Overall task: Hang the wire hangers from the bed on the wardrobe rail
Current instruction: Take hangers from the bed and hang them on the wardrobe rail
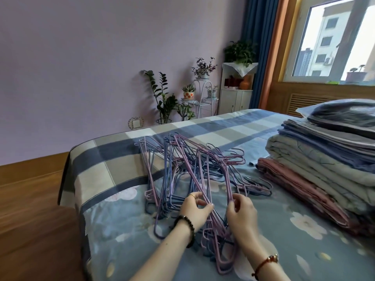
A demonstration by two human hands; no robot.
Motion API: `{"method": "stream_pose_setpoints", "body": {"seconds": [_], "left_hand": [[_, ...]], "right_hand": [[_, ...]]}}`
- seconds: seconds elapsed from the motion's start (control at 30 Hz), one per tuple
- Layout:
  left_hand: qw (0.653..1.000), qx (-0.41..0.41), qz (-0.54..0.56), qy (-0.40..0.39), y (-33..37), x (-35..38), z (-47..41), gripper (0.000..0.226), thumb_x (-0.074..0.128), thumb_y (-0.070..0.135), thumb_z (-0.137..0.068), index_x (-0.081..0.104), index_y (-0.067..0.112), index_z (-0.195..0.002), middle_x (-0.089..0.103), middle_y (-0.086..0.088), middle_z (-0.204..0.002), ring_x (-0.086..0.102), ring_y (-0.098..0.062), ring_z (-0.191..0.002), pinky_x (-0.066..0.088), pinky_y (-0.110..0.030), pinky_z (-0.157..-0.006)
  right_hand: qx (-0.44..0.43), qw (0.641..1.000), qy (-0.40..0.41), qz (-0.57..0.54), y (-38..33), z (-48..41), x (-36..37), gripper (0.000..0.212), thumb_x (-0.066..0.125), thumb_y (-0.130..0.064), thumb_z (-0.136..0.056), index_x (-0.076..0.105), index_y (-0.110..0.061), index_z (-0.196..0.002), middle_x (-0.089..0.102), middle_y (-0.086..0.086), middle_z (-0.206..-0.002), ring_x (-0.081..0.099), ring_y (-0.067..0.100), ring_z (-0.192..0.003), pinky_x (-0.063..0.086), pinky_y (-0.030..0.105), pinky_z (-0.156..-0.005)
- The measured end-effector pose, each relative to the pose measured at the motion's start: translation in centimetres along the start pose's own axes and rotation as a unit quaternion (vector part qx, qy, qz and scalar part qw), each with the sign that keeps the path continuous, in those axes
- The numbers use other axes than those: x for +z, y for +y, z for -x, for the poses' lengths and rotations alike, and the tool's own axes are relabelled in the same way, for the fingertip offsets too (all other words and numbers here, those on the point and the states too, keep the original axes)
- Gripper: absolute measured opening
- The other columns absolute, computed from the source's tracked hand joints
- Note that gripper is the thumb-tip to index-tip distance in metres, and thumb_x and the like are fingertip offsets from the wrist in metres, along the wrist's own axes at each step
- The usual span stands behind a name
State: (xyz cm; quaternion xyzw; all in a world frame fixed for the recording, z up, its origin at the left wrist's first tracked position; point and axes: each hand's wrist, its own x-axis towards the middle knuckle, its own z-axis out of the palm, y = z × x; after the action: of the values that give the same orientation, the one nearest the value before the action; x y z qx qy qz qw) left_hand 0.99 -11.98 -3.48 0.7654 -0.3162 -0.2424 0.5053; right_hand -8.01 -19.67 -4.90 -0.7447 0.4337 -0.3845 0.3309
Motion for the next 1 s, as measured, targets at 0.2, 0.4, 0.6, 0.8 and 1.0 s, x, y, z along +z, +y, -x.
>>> {"method": "stream_pose_setpoints", "body": {"seconds": [0.2,0.4,0.6,0.8,1.0], "left_hand": [[0.978,-0.054,0.200,-0.028,0.5,0.0,-0.3,0.041,0.062,-0.006,-0.080,0.048,-0.007,-0.119,0.054,0.000,-0.079,0.054,-0.008,-0.071,0.050,-0.013,-0.064],[0.935,-0.002,0.353,-0.026,2.6,-3.7,2.3,0.026,0.055,-0.008,-0.085,0.049,0.008,-0.104,0.065,-0.002,-0.084,0.064,-0.007,-0.061,0.052,-0.019,-0.052],[0.918,0.119,0.375,0.050,4.9,-12.7,6.9,0.028,0.052,-0.003,-0.088,0.055,0.011,-0.113,0.072,-0.001,-0.082,0.069,-0.011,-0.065,0.058,-0.024,-0.058],[0.910,0.211,0.328,0.138,7.0,-23.0,14.1,0.025,0.052,-0.003,-0.088,0.058,0.015,-0.104,0.073,0.003,-0.072,0.069,-0.010,-0.061,0.057,-0.024,-0.055],[0.894,0.308,0.209,0.250,9.1,-31.6,22.9,0.024,0.056,0.005,-0.087,0.060,0.025,-0.098,0.073,0.008,-0.080,0.070,-0.011,-0.069,0.058,-0.026,-0.064]], "right_hand": [[-0.049,0.993,0.031,-0.106,-2.0,1.1,-1.0,0.024,0.047,-0.006,-0.091,0.057,-0.005,-0.112,0.062,0.009,-0.096,0.058,0.024,-0.082,0.041,0.025,-0.071],[-0.079,0.946,-0.043,-0.313,-7.0,3.2,-2.5,0.021,0.042,-0.003,-0.093,0.052,-0.017,-0.106,0.061,0.004,-0.082,0.058,0.010,-0.046,0.048,0.019,-0.042],[-0.063,0.880,-0.113,-0.457,-12.3,6.8,-1.4,0.022,0.041,-0.006,-0.093,0.056,-0.015,-0.108,0.066,0.002,-0.074,0.062,0.011,-0.048,0.051,0.019,-0.044],[-0.076,0.809,-0.212,-0.543,-19.8,12.2,1.5,0.028,0.051,-0.029,-0.078,0.059,-0.024,-0.105,0.070,-0.004,-0.070,0.065,0.012,-0.051,0.052,0.020,-0.045],[-0.139,0.724,-0.295,-0.608,-28.8,18.3,2.8,0.038,0.056,-0.042,-0.065,0.059,-0.028,-0.101,0.068,-0.001,-0.070,0.066,0.014,-0.054,0.054,0.021,-0.048]]}}
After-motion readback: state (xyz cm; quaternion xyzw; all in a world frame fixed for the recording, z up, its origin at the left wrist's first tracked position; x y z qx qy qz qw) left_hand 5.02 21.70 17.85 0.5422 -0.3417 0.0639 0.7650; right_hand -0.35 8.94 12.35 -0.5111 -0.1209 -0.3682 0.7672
